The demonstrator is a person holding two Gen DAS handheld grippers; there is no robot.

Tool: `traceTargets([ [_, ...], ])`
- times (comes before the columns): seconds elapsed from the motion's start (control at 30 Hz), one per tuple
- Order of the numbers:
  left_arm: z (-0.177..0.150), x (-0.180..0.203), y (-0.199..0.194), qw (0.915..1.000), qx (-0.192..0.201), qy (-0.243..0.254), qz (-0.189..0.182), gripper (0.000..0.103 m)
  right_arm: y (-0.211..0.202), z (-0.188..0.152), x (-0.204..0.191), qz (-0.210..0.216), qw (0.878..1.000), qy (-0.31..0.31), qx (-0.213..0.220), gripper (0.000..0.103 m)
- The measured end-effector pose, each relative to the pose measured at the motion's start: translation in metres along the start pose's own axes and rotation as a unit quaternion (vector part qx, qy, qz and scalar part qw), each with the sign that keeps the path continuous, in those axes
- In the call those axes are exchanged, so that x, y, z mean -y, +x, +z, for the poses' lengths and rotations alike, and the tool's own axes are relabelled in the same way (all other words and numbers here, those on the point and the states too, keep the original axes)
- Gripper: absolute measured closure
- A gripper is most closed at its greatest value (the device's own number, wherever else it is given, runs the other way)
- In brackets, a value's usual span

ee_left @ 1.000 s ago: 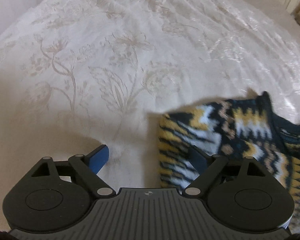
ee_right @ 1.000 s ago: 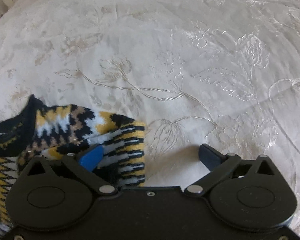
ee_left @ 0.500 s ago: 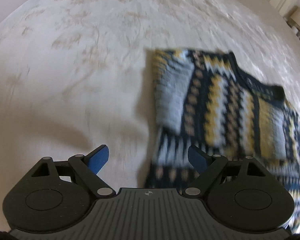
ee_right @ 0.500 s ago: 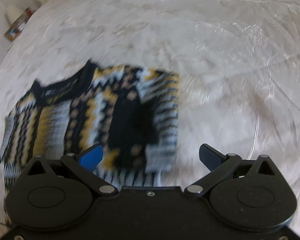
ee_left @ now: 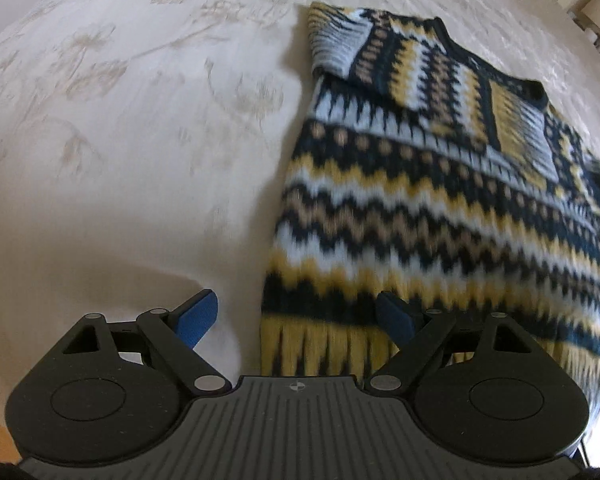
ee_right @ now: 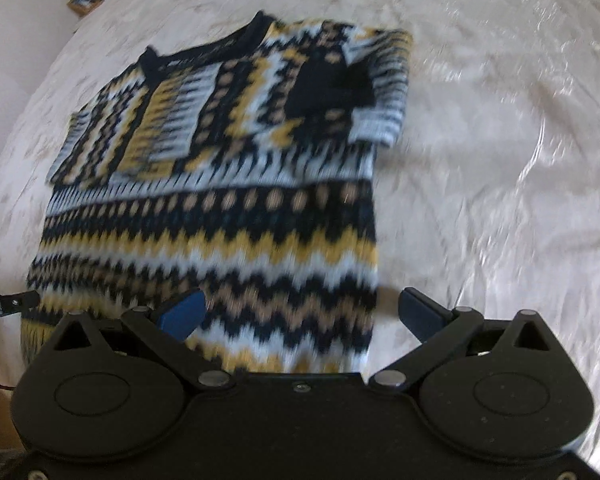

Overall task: Fold small clothes
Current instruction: 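Move both open grippers to the navy ribbed hem of the sweater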

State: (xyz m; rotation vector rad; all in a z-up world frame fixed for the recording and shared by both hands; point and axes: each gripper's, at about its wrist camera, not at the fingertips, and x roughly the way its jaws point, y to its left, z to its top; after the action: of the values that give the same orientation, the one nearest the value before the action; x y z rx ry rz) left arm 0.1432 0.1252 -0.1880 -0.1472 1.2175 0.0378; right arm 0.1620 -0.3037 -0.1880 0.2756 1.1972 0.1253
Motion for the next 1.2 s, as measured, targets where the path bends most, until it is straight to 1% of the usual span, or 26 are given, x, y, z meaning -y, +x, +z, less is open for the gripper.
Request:
traceTargets([
  [0.2, -0.031, 0.006, -0.004, 0.9999, -0.011, -0.002, 0.005, 0.016, -0.005, -0.025, -0.001, 0.016, 1.000, -0.018, -0.014, 0.001],
  [0.3, -0.043, 0.009, -0.005, 0.9998, -0.016, 0.012, 0.003, 0.016, -0.012, -0.039, -0.002, 0.017, 1.000, -0.021, -0.013, 0.001],
  [0.43, -0.055, 0.011, -0.003, 0.9990, -0.022, 0.038, -0.006, 0.016, -0.019, -0.057, -0.003, 0.015, 1.000, -0.006, -0.005, 0.001],
  [0.6, -0.071, 0.010, -0.007, 0.9961, -0.025, 0.081, -0.025, 0.016, -0.027, -0.084, -0.008, 0.004, 1.000, 0.020, 0.002, 0.001],
  [0.77, -0.092, 0.009, -0.010, 0.9941, -0.022, 0.100, -0.036, 0.016, -0.033, -0.109, -0.016, -0.001, 0.999, 0.042, 0.006, 0.001],
  [1.03, -0.102, 0.007, -0.012, 0.9927, -0.002, 0.108, -0.053, 0.016, -0.044, -0.140, -0.034, -0.007, 0.999, 0.040, 0.022, 0.001],
  [1.2, -0.105, 0.005, -0.009, 0.9922, 0.001, 0.111, -0.057, 0.016, -0.046, -0.156, -0.042, -0.005, 0.999, 0.032, 0.020, 0.001],
])
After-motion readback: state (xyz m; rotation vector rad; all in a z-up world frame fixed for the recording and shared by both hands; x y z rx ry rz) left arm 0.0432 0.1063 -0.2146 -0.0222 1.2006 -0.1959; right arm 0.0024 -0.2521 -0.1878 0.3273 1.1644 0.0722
